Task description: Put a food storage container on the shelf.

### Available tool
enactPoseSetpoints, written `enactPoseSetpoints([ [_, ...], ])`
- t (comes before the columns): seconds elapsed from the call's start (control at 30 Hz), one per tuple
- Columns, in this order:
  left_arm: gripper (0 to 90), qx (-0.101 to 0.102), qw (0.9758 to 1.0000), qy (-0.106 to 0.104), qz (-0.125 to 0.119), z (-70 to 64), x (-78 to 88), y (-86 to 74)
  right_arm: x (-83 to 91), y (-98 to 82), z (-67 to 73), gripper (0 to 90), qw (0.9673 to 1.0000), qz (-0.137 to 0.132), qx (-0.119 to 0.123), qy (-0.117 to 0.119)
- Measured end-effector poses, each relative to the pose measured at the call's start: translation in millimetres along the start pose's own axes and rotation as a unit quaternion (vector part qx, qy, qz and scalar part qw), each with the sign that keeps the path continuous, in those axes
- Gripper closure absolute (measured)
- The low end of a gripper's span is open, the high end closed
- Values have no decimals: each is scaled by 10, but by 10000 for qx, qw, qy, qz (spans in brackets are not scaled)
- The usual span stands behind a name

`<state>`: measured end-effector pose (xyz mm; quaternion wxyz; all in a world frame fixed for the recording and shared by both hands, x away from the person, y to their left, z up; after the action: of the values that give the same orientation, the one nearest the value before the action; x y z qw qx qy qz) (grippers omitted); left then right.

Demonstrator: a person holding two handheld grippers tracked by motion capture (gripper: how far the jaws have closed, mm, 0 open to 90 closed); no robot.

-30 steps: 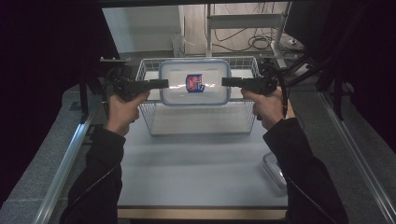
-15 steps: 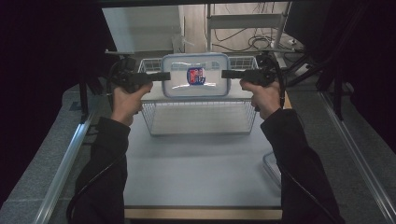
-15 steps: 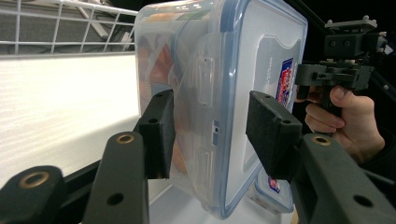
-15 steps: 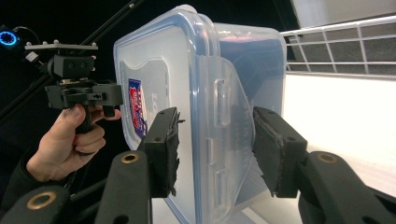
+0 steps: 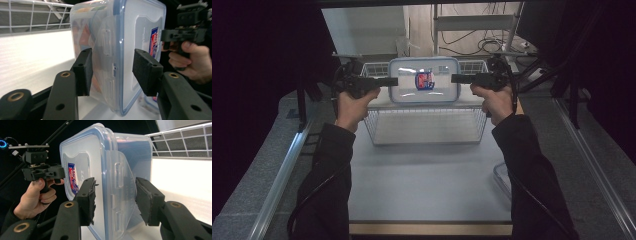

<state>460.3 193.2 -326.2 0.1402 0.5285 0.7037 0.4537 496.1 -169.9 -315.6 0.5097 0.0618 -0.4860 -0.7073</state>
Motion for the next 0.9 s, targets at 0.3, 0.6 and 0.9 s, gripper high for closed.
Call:
enactPoseSetpoints([
  [0.3,489,-169,9997,145,-14,-8,-48,12,-45,42,1,482,9992,-127,227,-302],
  [0.6,467,-374,9983,428,99,-15,-70,4,-65,49,-9,472,9989,-134,268,-349],
  [0.9,455,-232,9991,327,100,66,-128,-58,-104,46,-67,431,9989,-91,182,-420],
])
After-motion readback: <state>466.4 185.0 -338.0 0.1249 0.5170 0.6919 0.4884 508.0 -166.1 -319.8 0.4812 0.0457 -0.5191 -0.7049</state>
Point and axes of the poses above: each handheld gripper's, and its own axes: x roughly backward along the jaws, y roughly out of its top, z roughly to its left, the point moved 2 cm from there along -x, roughly forward along the jaws, and after that the axes turned 8 degrees about -y, right-handed, at the moved point
